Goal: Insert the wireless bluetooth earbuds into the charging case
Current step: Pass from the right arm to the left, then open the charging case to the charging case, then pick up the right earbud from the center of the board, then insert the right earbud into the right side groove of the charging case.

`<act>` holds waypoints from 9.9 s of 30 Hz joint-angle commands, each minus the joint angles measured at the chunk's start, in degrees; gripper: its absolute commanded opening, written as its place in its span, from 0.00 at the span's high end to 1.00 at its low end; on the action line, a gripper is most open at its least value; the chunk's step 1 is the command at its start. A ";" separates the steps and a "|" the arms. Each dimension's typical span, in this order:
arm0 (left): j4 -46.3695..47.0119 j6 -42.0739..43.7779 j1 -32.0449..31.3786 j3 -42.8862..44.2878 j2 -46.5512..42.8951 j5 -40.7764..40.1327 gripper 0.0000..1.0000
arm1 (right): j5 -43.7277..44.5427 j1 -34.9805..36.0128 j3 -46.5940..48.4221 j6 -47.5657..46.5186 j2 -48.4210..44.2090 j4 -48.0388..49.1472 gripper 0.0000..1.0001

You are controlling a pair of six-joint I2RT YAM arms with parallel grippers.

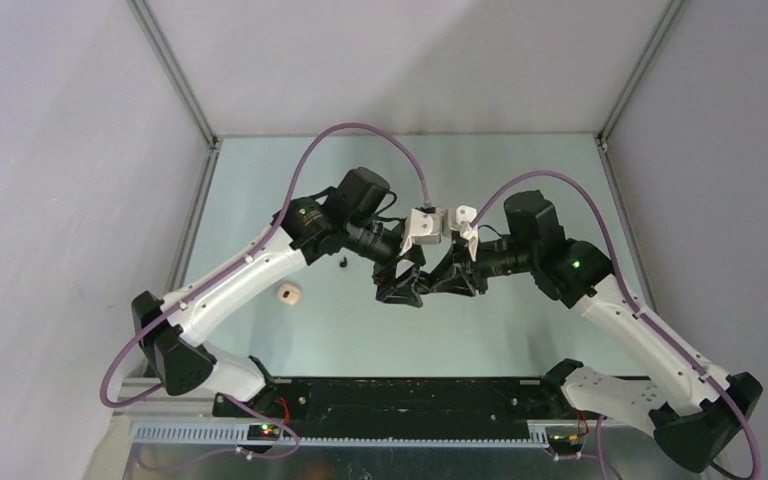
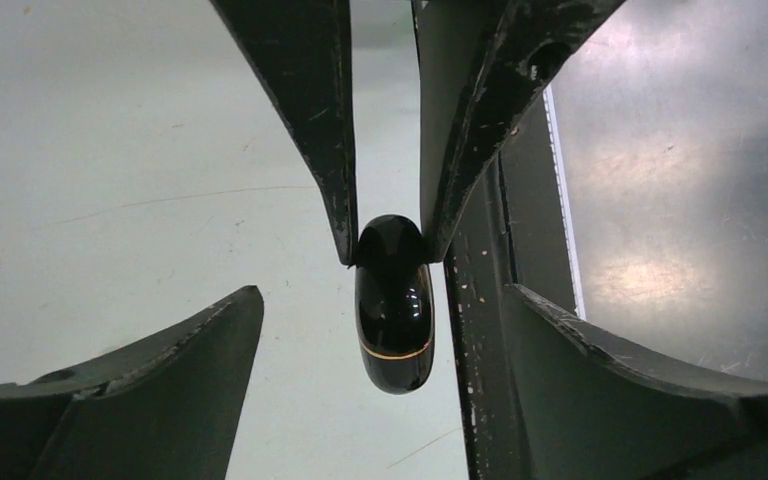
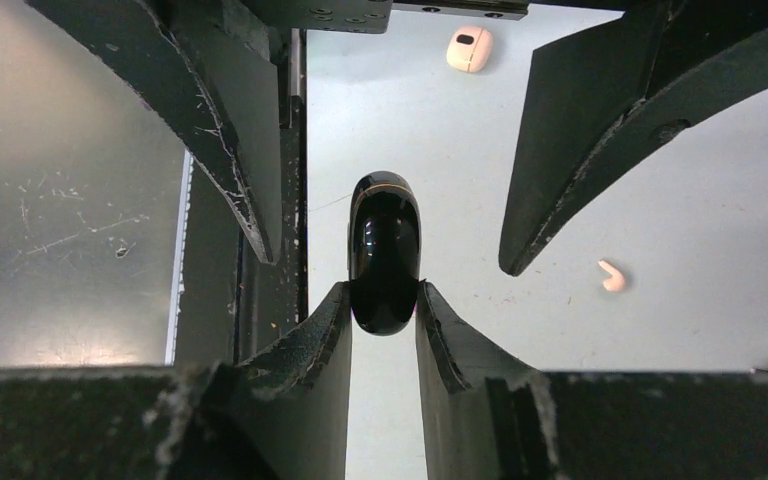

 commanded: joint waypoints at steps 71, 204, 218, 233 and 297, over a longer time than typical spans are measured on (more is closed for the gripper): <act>12.74 -13.17 1.52 -0.44 0.15 3.86 0.91 | -11.77 -15.19 -8.19 27.03 -5.11 25.21 0.82; 28.60 -11.81 38.37 -31.12 -31.19 17.33 1.00 | 13.58 -19.05 64.54 12.07 80.82 -22.42 0.49; 28.74 -11.86 38.32 -31.20 -31.46 17.24 1.00 | 16.70 -17.95 60.19 21.88 79.57 -15.88 0.56; 28.65 -11.70 38.35 -31.09 -31.29 17.21 1.00 | 20.03 -17.52 57.29 26.24 78.07 -12.60 0.63; 37.79 -25.42 31.32 -30.91 -15.51 23.34 1.00 | 58.06 22.26 32.01 -5.07 22.74 -1.55 0.89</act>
